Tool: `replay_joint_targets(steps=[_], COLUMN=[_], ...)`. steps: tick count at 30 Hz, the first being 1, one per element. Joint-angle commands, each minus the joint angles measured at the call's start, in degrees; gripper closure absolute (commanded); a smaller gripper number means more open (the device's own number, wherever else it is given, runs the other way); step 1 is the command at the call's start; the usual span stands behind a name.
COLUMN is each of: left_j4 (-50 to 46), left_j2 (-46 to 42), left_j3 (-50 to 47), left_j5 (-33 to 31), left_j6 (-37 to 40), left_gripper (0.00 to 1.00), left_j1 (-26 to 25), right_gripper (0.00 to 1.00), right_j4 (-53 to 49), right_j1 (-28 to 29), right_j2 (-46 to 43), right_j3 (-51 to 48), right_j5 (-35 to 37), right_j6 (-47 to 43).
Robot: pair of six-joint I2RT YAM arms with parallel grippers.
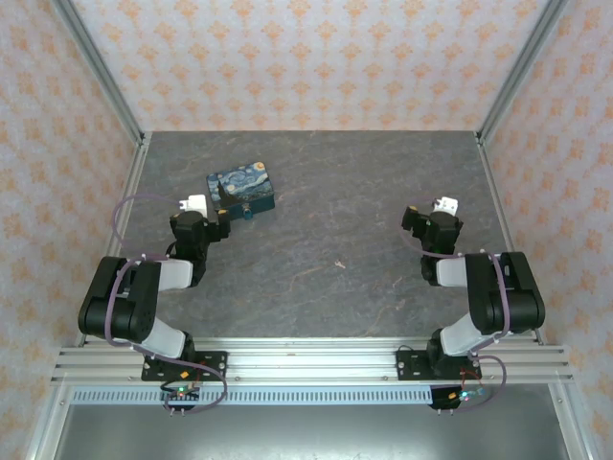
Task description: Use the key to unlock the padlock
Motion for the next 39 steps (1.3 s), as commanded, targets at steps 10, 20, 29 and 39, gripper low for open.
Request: replay_joint_targets(steps=[10,20,29,39], left_j4=[0.84,0.77,0.77,-6.67], left_j2=[-0.31,-0.3,-0.3,-2.74], left_j3=[0.9,0.88,0.97,4.32], left_j5=[0.26,0.32,0.4,-0.12], left_j6=[0.92,0.89,0.81,0.47], left_gripper=[0.0,0.0,0.0,0.0], left_j1=[0.08,0.06,0.13,0.22], right_gripper=[0.01,0.01,0.01,0.01], right_j4=[-0.25,-0.25,-0.25,-2.92], right_j1=[-0.4,-0.44,-0.42,-0.55], right_j2=[-0.57,-0.57,-0.56,-3.67], right_j3=[0.69,0.66,0.65,1.36], right_j5=[-0.68,-0.57,-0.63,-0.6], right_j6=[-0.86,-0.84,-0.77,-0.52])
